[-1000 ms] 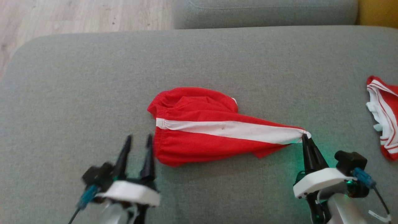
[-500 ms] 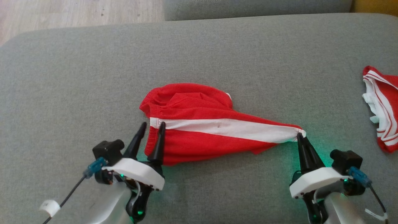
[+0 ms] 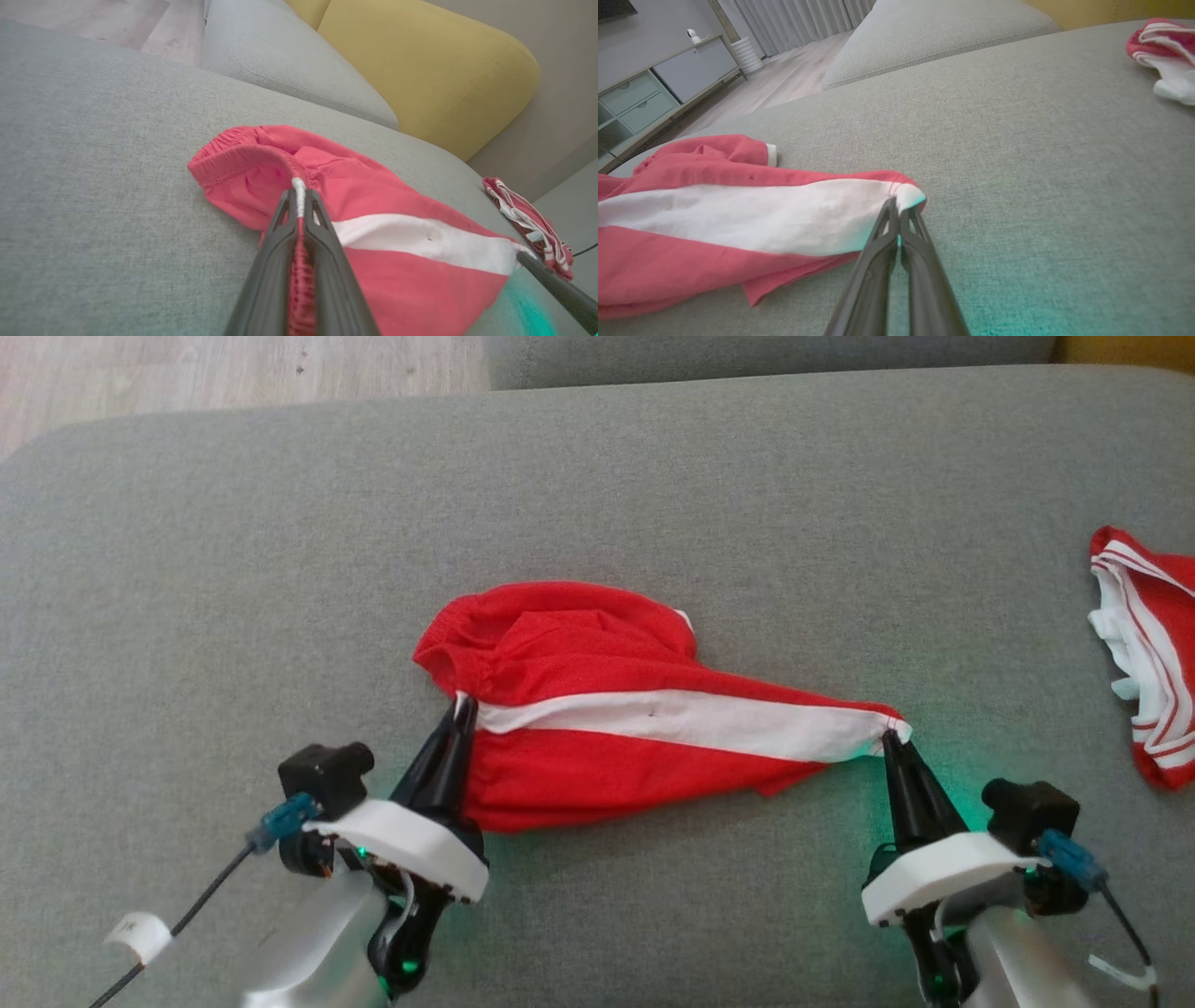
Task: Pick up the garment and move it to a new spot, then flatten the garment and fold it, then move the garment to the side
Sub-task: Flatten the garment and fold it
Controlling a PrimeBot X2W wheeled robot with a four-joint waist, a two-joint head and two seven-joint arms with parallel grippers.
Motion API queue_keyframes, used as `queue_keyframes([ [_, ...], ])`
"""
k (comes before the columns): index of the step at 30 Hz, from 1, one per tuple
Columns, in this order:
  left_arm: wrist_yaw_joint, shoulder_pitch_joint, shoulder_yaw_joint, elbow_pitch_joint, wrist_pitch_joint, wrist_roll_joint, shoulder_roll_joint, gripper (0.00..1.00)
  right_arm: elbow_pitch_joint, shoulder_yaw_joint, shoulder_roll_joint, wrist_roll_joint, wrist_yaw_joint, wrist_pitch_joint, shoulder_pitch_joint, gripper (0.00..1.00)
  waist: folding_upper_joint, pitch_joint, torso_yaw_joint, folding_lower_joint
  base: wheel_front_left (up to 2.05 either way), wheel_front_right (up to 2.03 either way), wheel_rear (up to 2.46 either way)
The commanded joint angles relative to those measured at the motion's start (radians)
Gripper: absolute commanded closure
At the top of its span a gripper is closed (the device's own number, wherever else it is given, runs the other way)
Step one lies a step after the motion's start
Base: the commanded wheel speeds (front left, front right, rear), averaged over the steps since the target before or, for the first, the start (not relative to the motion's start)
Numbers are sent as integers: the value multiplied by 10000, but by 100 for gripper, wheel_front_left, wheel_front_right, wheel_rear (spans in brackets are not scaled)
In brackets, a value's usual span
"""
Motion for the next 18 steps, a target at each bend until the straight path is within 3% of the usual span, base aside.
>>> queue_keyframes([
  [1,16,-487,147,-150,-109,-111,283,100,-254,223,-24,82,-7,-65,-422,100,0,-20,-11,-1,0,0,0],
  [9,16,-816,500,-1053,-109,-83,694,100,-1038,86,-24,597,-7,-65,-575,100,0,-817,131,-1,0,0,0],
  [18,16,-2709,1240,-3051,-87,642,2245,100,-2866,90,-303,835,-7,-65,-2449,100,0,-2023,371,-1,0,0,0],
])
